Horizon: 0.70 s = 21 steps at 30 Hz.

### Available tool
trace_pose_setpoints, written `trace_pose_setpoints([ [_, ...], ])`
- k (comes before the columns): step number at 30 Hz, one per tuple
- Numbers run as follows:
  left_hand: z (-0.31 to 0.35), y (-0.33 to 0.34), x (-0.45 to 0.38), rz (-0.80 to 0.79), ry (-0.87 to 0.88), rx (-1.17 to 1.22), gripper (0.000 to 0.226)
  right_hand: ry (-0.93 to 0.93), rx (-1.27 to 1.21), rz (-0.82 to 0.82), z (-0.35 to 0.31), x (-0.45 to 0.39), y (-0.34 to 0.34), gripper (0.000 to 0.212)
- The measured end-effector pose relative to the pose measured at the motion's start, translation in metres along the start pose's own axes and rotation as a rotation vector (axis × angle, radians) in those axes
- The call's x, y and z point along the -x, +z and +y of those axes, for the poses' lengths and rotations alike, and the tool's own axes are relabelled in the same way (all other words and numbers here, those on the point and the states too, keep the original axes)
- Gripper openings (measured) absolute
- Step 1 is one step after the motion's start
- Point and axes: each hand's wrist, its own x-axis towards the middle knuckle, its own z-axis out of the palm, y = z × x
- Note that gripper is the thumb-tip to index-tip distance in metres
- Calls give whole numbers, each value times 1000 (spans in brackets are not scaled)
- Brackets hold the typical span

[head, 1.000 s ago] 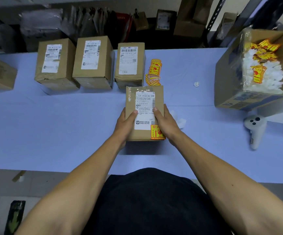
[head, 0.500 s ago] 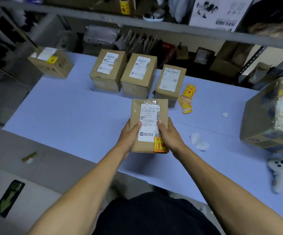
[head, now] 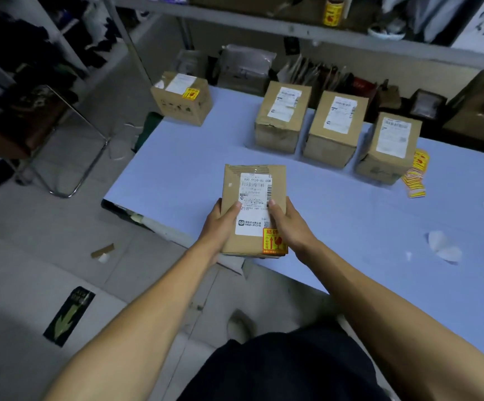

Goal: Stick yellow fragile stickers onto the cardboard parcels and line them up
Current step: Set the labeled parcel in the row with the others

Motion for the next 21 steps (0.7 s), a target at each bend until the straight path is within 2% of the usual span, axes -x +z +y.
trace_pose_setpoints([
  [6,16,-54,-22,-7,-24,22,28,-18,46,-5,-36,-18,46,51],
  [10,37,-67,-57,-36,-33,26,32,-11,60,17,-57,-51,51,66],
  [13,61,-72,-87,-26,-28,2,28,-11,39,9,-75,-85,51,61],
  [17,88,-80,-123,7,-37,-26,30,-17,-15,-24,-95,-129,51,41],
  [21,108,-84,-156,8,-53,-79,26,4,-58,-38,-107,-166,53,50],
])
